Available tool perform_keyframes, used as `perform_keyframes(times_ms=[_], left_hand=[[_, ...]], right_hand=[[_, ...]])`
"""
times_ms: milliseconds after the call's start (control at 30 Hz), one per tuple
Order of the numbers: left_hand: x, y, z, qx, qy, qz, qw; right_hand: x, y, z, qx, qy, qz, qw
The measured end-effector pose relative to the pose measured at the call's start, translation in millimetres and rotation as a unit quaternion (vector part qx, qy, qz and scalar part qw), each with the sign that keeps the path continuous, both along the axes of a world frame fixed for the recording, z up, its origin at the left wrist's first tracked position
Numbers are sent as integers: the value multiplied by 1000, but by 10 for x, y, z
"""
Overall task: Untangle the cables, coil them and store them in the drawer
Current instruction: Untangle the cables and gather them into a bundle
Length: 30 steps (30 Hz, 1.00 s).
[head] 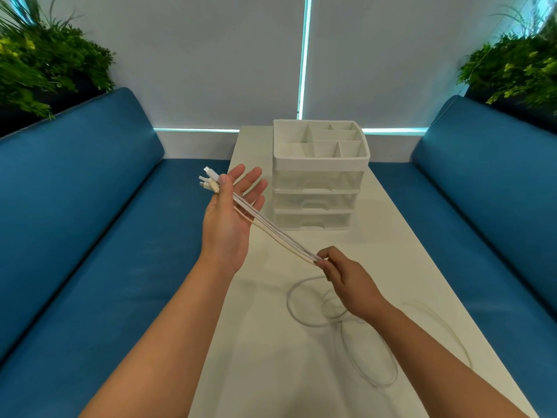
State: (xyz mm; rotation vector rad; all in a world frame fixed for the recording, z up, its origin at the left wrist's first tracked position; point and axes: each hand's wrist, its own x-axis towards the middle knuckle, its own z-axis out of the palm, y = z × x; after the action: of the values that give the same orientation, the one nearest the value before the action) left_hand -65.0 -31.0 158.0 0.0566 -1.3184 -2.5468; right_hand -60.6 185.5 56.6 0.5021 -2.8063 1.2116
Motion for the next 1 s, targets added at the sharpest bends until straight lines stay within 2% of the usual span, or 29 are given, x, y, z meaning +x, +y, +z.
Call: perform_keyframes(times_ms=[100,167,300,400,500,667,1000], left_hand=[[24,8,-24,-7,-8,-3,1000],[27,12,-31,-6,-13,-5,1000],[10,-32,-31,-24,-18,-2,1000],[2,-53,-29,-12,-21,-1,1000],[1,-23,-15,19,-13,-9,1000],[21,7,43,23,13,-26,999],[22,43,26,57,15,-56,997]], right_hand=[[15,35,1,92,12,-40,995],[11,46,1,115,-12,-61,991],[31,62,48,-57,-67,-49,995],[38,116,93,-132,-75,-22,988],[25,127,35,-144,-77,27,986],[32,115,-33,-141,-60,3,988],[62,123,64,-256,-146,-13,955]])
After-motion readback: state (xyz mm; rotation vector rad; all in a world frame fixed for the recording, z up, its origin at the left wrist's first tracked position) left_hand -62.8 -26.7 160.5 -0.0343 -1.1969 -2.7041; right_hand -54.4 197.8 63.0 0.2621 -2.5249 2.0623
